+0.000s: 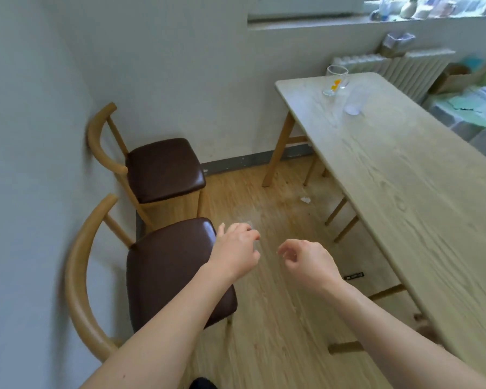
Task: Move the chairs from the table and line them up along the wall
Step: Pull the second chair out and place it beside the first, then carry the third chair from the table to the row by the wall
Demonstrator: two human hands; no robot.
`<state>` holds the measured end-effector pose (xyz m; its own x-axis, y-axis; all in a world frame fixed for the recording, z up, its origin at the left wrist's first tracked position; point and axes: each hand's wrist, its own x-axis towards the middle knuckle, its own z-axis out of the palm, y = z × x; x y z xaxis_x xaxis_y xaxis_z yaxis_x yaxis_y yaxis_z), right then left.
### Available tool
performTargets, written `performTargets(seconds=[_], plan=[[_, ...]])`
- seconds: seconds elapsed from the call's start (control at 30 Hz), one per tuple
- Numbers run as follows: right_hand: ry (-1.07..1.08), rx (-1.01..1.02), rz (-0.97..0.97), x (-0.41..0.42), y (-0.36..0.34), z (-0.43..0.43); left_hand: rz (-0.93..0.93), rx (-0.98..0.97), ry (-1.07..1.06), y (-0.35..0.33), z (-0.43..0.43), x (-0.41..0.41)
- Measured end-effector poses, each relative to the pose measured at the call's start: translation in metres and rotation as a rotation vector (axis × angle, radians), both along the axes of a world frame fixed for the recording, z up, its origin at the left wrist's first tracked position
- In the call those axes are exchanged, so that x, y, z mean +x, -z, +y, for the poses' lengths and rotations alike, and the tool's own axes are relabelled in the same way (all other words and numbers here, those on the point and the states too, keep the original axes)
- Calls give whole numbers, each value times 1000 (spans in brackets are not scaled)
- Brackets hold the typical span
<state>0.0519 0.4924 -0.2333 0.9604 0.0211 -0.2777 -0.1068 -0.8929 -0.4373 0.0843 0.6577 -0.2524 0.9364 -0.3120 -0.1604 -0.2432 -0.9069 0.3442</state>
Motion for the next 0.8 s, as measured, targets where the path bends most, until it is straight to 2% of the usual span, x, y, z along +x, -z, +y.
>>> performTargets(seconds=[0.27,0.47,0.8], plan=[[187,34,-54,-81,-22,-167,-71,19,224,-19,-187,-53],[350,55,-95,-171,-35,-324,-95,22,377,-38,-354,-128],[576,64,-123,-272,-64,-500,-113,7,583,-66,-539,-192]])
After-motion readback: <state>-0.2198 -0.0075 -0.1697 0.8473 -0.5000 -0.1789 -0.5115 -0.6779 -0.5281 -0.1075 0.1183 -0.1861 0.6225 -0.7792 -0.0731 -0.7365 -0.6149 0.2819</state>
